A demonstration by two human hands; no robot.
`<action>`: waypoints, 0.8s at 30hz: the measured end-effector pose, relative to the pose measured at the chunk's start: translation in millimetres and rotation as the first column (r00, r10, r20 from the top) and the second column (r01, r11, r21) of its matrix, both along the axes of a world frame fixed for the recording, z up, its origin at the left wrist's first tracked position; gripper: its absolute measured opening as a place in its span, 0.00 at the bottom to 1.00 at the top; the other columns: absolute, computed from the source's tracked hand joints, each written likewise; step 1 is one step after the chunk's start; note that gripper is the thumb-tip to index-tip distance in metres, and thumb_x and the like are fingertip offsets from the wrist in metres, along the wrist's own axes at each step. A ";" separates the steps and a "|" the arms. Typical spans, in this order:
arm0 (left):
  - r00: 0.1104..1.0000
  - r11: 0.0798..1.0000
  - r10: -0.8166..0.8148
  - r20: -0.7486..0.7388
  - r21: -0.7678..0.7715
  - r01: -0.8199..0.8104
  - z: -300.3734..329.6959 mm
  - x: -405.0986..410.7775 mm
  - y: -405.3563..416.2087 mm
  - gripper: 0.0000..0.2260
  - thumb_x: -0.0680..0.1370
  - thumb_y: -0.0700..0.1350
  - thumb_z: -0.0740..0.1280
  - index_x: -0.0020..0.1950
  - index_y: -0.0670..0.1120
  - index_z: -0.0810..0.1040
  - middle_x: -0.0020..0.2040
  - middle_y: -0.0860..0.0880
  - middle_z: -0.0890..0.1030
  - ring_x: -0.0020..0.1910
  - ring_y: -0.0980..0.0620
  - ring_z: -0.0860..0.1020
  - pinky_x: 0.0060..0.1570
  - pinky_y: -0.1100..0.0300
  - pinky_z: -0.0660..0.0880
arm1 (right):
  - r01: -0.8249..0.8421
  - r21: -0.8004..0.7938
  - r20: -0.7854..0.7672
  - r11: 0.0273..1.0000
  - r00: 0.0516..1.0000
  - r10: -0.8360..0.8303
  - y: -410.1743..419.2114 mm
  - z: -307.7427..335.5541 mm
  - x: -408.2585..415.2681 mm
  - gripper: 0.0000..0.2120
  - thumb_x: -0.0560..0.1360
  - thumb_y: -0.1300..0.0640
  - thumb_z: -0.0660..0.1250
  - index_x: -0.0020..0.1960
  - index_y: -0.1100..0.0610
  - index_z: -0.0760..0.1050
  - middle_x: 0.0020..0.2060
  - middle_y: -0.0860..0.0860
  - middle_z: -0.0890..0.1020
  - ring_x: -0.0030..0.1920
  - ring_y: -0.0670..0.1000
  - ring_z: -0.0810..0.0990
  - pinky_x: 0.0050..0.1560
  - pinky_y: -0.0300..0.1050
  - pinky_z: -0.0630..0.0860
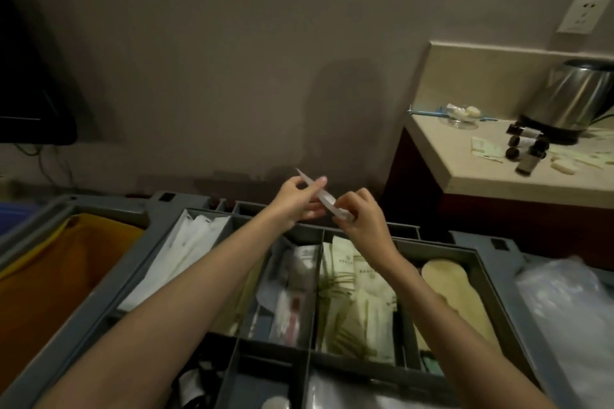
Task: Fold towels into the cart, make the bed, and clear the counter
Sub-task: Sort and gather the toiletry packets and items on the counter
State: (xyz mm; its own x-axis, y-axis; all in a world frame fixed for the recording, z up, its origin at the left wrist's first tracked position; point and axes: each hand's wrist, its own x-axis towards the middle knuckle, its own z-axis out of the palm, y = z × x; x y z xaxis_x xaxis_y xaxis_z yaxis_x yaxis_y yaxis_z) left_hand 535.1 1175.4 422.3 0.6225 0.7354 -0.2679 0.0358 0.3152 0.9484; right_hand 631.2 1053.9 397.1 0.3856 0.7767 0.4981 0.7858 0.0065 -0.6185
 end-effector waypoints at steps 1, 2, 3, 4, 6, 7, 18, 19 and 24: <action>0.998 0.999 0.034 -0.051 0.044 -0.032 -5.4 -7.4 -3.1 0.18 0.76 0.39 0.69 0.64 0.38 0.70 0.58 0.36 0.78 0.50 0.42 0.81 0.37 0.57 0.81 | -0.026 -0.019 0.023 0.999 0.999 0.026 -1.2 -6.8 -11.0 0.06 0.70 0.64 0.73 0.45 0.58 0.78 0.42 0.48 0.70 0.43 0.50 0.72 0.42 0.34 0.67; 0.993 0.995 0.061 -0.104 0.088 -0.052 -11.0 -15.2 -5.2 0.16 0.75 0.34 0.68 0.63 0.38 0.73 0.57 0.36 0.79 0.51 0.41 0.80 0.35 0.59 0.80 | -0.053 -0.064 0.041 0.997 0.998 0.056 -2.6 -13.1 -19.5 0.08 0.69 0.63 0.74 0.47 0.58 0.79 0.45 0.48 0.71 0.47 0.50 0.72 0.44 0.36 0.67; 0.987 0.993 0.066 -0.143 0.105 -0.052 -18.2 -23.9 -4.9 0.16 0.74 0.31 0.67 0.62 0.38 0.74 0.56 0.36 0.79 0.51 0.41 0.80 0.34 0.60 0.79 | -0.083 -0.132 0.043 0.988 0.995 0.089 -5.2 -17.3 -26.8 0.11 0.69 0.61 0.75 0.50 0.57 0.79 0.48 0.48 0.71 0.50 0.49 0.71 0.47 0.37 0.67; 0.983 0.994 0.055 -0.176 0.103 -0.037 -24.1 -33.6 -4.0 0.16 0.74 0.30 0.67 0.61 0.38 0.75 0.55 0.38 0.79 0.51 0.42 0.80 0.34 0.60 0.79 | -0.105 -0.215 0.026 0.971 0.993 0.114 -9.0 -20.4 -32.3 0.15 0.69 0.60 0.75 0.54 0.55 0.78 0.52 0.47 0.70 0.53 0.48 0.70 0.49 0.36 0.68; 0.970 0.989 -0.009 -0.244 0.139 0.044 -34.9 -52.9 0.2 0.17 0.74 0.31 0.67 0.62 0.40 0.75 0.53 0.41 0.80 0.50 0.45 0.80 0.41 0.58 0.80 | -0.094 -0.326 0.008 0.941 0.995 0.103 -18.2 -24.8 -36.5 0.19 0.69 0.57 0.75 0.59 0.52 0.76 0.57 0.47 0.70 0.57 0.45 0.68 0.57 0.38 0.70; 0.956 0.976 -0.052 -0.287 0.187 0.109 -39.5 -60.9 2.3 0.17 0.74 0.33 0.68 0.62 0.40 0.75 0.53 0.43 0.80 0.49 0.46 0.80 0.44 0.56 0.80 | -0.059 -0.343 0.017 0.938 0.997 0.069 -23.2 -26.4 -35.6 0.20 0.70 0.56 0.74 0.60 0.51 0.76 0.59 0.46 0.70 0.59 0.45 0.68 0.60 0.41 0.70; 0.768 0.811 -0.199 -0.608 0.338 0.477 -82.1 -71.7 -23.0 0.29 0.74 0.36 0.69 0.72 0.48 0.62 0.55 0.44 0.76 0.48 0.50 0.78 0.39 0.61 0.77 | 0.225 -0.340 0.063 0.913 0.974 -0.217 -50.3 -15.5 -0.2 0.17 0.75 0.54 0.68 0.63 0.54 0.74 0.62 0.50 0.72 0.64 0.50 0.71 0.60 0.41 0.68; 0.749 0.793 -0.183 -0.636 0.355 0.495 -85.7 -68.7 -25.2 0.31 0.73 0.37 0.69 0.73 0.50 0.60 0.57 0.43 0.75 0.50 0.49 0.78 0.41 0.59 0.78 | 0.232 -0.341 0.087 0.911 0.973 -0.215 -50.8 -14.4 2.3 0.17 0.76 0.54 0.68 0.64 0.54 0.73 0.63 0.50 0.73 0.65 0.50 0.70 0.61 0.41 0.67; 0.726 0.597 0.011 -0.687 0.587 0.547 -107.5 -60.3 -28.0 0.41 0.72 0.34 0.70 0.77 0.51 0.51 0.71 0.43 0.58 0.67 0.44 0.66 0.63 0.53 0.71 | 0.282 -0.347 0.251 0.894 0.947 -0.202 -53.2 -7.6 14.9 0.22 0.77 0.50 0.65 0.70 0.54 0.68 0.68 0.49 0.71 0.71 0.49 0.62 0.70 0.45 0.59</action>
